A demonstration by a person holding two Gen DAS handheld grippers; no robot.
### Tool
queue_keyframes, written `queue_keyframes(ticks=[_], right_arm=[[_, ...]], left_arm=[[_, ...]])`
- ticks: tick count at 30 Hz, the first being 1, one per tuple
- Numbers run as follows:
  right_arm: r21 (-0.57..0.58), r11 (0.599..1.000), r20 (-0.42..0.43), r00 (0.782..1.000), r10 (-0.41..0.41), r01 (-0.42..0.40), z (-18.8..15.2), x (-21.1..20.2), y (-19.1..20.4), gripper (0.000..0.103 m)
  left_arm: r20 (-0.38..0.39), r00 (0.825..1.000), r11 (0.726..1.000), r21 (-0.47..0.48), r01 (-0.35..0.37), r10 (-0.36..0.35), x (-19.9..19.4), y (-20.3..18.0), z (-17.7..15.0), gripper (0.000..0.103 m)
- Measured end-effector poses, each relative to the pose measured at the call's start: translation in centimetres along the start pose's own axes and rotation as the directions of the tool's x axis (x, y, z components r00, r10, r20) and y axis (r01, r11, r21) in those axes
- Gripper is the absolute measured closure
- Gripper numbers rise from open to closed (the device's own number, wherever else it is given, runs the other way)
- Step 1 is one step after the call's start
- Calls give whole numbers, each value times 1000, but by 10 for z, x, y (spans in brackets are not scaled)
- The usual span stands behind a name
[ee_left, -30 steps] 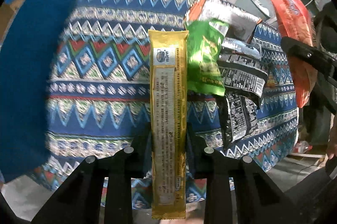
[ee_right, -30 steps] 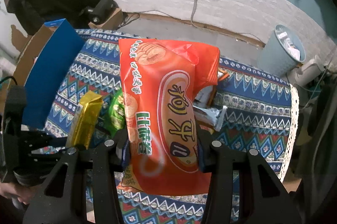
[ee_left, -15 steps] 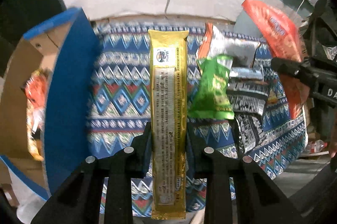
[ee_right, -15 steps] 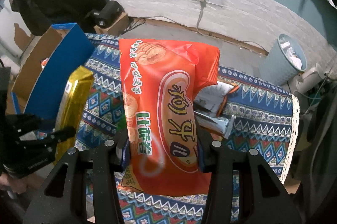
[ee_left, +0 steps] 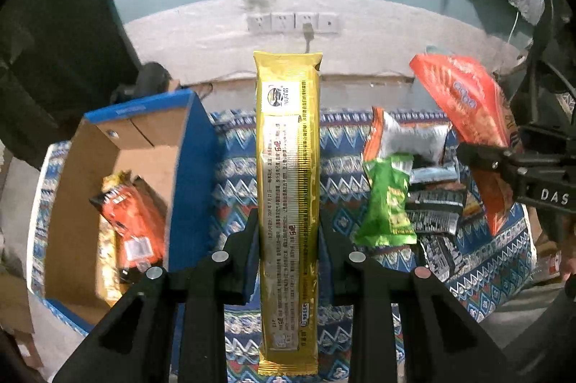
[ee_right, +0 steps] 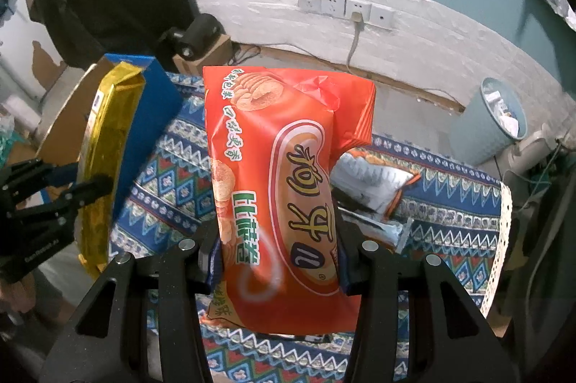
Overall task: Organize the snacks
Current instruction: 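Lift both held snacks and carry them over the box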
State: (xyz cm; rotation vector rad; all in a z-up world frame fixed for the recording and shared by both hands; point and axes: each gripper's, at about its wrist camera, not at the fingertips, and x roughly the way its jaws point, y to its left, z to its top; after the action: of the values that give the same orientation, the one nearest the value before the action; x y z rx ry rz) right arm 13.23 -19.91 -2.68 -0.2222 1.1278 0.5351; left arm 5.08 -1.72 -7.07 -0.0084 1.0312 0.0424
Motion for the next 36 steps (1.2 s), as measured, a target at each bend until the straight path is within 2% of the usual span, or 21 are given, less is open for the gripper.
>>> queue_keyframes(ticks=[6, 15, 36], right_arm=[[-27, 999, 17, 999, 27, -26, 11, -3, 20, 57], [-85, 993, 35, 996, 81, -78, 34, -3, 62, 57], [-211, 961, -16, 984, 177, -176, 82, 30, 175, 57]], left_arm=[[59, 998, 999, 14, -36, 35, -21, 12, 8, 75], [104, 993, 998, -30, -52, 55, -42, 44, 15, 75], [136, 987, 983, -176, -58, 82, -64, 145, 4, 75]])
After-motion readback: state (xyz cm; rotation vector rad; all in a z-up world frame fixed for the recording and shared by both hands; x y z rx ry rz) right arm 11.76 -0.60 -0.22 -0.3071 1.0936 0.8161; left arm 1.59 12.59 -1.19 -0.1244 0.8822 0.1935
